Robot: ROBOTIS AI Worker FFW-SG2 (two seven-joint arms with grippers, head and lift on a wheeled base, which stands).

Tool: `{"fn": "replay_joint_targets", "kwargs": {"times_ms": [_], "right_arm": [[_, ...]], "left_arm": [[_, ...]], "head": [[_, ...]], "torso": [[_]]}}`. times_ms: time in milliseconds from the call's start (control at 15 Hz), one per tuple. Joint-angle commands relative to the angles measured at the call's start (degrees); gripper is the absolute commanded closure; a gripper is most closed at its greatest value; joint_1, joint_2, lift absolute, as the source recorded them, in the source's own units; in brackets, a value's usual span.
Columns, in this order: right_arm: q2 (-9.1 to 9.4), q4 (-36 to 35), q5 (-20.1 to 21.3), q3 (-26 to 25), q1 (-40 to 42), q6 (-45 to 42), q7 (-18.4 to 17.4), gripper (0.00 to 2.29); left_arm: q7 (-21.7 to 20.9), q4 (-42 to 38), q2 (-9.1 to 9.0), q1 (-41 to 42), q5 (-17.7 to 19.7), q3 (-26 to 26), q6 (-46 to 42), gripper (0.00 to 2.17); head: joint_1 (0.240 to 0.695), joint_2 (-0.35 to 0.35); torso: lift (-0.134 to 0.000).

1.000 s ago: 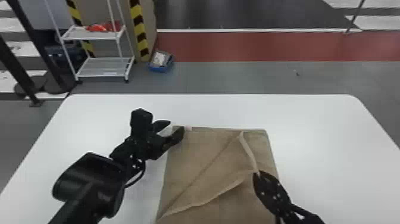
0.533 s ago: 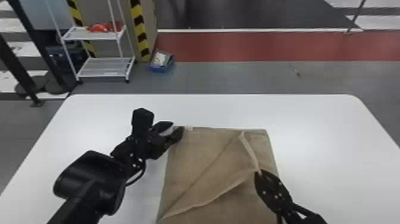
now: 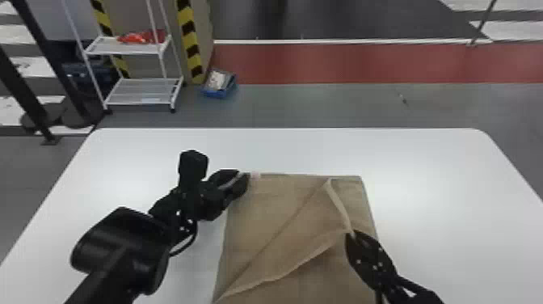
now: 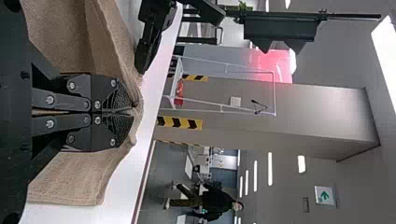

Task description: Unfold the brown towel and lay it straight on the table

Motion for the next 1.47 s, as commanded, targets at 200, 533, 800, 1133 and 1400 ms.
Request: {"fn": "replay_joint_targets", "kwargs": {"times_ms": [200, 533, 800, 1133, 1400], "right_arm": [[0.09, 0.1, -0.3, 0.0, 0.1, -0.9, 0.0, 1.33], [0.00, -4.8, -0.8, -3.4, 0.7, 0.5, 0.0, 1.33], [-0.09, -10.1, -5.2, -12.7, 1.0, 4.9, 1.4, 1.33], [-0.44, -11.1, -10.8, -24.8, 0.4, 10.0, 3.8, 1.33], [-0.44, -16.0, -13.4, -31.0, 0.7, 19.5, 4.5, 1.33]], "left_arm": [[-1.6, -3.3, 0.03, 2.1, 1.0, 1.8, 0.1, 1.36], [0.4, -17.8, 2.58, 8.4, 6.1, 7.5, 5.0, 1.36], [5.8, -25.8, 6.36, 11.7, 11.6, 13.8, 5.2, 1.36], [12.6, -32.7, 8.55, 17.5, 13.2, 22.4, 6.1, 1.36], [15.7, -46.7, 9.08, 25.9, 13.2, 32.1, 16.6, 1.36]], "head": [[0.695, 0.016], [0.695, 0.020], [0.695, 0.021], [0.695, 0.007], [0.695, 0.000]], "torso": [[-0.125], [-0.125], [-0.125], [-0.125], [-0.125]]}}
